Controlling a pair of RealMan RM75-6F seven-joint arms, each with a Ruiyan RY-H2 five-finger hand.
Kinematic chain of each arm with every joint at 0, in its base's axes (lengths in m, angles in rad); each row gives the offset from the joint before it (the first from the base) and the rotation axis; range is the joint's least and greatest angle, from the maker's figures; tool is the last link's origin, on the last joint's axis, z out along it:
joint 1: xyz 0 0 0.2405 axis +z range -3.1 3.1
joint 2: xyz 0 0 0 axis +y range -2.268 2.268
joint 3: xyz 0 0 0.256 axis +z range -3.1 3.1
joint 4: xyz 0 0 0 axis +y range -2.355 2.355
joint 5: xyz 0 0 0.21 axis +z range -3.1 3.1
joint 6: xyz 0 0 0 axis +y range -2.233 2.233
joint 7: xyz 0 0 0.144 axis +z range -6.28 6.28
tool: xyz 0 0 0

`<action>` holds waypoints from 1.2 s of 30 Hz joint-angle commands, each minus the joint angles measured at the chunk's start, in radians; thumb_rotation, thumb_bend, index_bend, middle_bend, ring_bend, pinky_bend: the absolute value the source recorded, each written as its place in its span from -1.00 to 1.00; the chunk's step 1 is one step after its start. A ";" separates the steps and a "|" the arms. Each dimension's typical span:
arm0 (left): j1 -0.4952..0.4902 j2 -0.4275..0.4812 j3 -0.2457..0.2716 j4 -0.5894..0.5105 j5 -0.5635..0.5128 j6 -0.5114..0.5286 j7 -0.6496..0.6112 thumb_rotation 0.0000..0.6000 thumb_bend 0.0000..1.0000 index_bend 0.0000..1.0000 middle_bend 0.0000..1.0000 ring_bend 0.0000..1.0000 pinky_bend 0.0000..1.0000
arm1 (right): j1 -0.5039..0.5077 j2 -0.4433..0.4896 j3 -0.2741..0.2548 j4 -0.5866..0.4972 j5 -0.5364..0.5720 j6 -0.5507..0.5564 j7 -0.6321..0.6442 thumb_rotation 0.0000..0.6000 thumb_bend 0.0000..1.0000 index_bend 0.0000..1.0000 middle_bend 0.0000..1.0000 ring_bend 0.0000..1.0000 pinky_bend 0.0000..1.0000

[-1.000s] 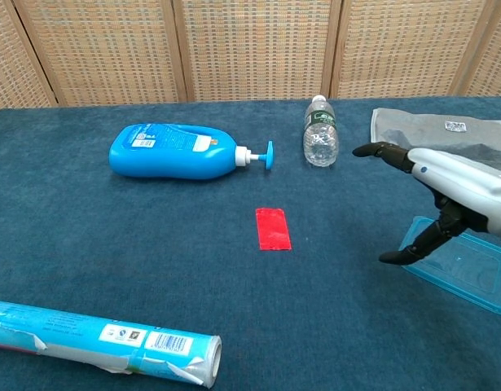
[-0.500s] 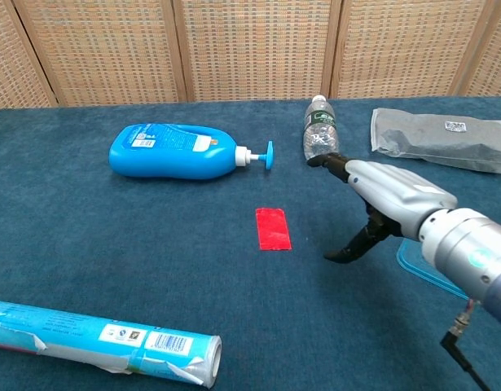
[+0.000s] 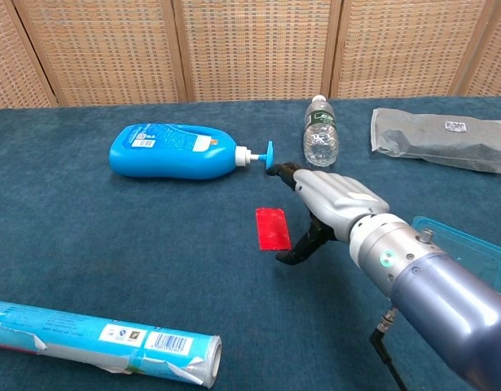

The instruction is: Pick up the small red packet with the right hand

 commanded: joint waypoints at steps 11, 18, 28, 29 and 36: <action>-0.001 0.009 -0.006 0.002 -0.013 -0.005 -0.024 1.00 -0.71 -1.00 -1.00 -1.00 -1.00 | 0.067 -0.075 0.035 0.103 0.045 -0.023 -0.009 1.00 -0.32 -1.00 -1.00 -1.00 -1.00; -0.001 0.012 -0.008 0.004 -0.017 -0.005 -0.032 1.00 -0.71 -1.00 -1.00 -1.00 -1.00 | 0.085 -0.091 0.040 0.147 0.045 -0.020 -0.006 1.00 -0.32 -1.00 -1.00 -1.00 -1.00; -0.001 0.012 -0.011 0.006 -0.023 -0.004 -0.035 1.00 -0.71 -1.00 -1.00 -1.00 -1.00 | 0.098 -0.100 0.036 0.191 0.049 -0.023 -0.008 1.00 -0.32 -1.00 -1.00 -1.00 -1.00; -0.001 0.012 -0.010 0.006 -0.022 -0.005 -0.035 1.00 -0.71 -1.00 -1.00 -1.00 -1.00 | 0.100 -0.101 0.036 0.194 0.048 -0.023 -0.007 1.00 -0.32 -1.00 -1.00 -1.00 -1.00; 0.000 0.012 -0.011 0.007 -0.018 0.001 -0.036 1.00 -0.71 -1.00 -1.00 -1.00 -1.00 | 0.105 -0.107 0.036 0.218 0.057 -0.029 -0.009 1.00 -0.31 -1.00 -1.00 -1.00 -1.00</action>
